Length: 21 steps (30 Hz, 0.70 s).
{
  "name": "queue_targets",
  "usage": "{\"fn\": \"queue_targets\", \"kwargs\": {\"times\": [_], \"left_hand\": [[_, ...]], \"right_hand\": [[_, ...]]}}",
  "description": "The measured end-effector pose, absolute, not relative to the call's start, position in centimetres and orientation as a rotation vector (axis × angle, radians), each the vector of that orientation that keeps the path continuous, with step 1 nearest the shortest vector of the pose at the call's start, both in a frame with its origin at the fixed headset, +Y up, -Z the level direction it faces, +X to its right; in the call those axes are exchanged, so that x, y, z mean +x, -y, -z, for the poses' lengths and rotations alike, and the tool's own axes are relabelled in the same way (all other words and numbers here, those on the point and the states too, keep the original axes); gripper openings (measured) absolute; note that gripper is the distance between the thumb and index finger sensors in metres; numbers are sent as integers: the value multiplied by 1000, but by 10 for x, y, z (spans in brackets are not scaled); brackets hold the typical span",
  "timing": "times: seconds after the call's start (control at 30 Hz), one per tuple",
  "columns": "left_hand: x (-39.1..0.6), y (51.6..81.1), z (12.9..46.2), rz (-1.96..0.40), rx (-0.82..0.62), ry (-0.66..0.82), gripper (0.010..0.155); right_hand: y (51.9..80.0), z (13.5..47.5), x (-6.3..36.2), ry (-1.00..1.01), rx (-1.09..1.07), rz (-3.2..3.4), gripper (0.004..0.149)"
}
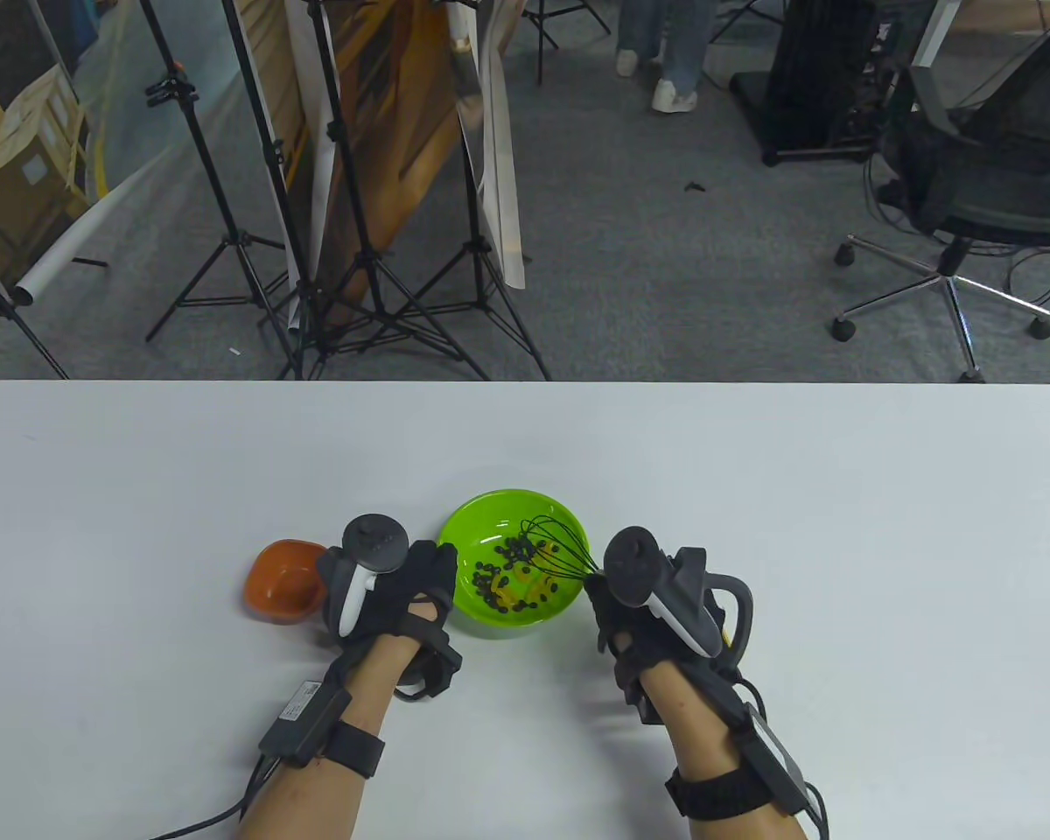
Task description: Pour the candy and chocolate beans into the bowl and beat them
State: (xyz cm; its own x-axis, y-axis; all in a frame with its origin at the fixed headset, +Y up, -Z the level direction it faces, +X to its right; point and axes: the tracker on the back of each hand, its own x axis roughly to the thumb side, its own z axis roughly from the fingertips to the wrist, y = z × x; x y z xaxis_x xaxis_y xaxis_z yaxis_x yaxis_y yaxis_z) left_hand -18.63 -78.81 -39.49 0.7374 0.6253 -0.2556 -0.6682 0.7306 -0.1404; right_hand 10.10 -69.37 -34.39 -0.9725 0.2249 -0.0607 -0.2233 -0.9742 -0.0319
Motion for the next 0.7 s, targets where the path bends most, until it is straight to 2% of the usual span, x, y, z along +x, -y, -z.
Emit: {"fn": "queue_targets", "kwargs": {"times": [0.17,0.37,0.5,0.7], "left_hand": [[-189,790,397,-740,-254,-194,44],[-189,790,397,-744,-261,-209,44],[-190,790,397,-751,-264,-210,44],[-188,790,398,-739,-274,-198,43]], "right_hand": [[701,342,79,8,23,-2836,53],[679,325,75,-85,160,-2888,52],[664,317,89,-48,93,-2977,52],[670,327,99,44,-73,-3027,52]]}}
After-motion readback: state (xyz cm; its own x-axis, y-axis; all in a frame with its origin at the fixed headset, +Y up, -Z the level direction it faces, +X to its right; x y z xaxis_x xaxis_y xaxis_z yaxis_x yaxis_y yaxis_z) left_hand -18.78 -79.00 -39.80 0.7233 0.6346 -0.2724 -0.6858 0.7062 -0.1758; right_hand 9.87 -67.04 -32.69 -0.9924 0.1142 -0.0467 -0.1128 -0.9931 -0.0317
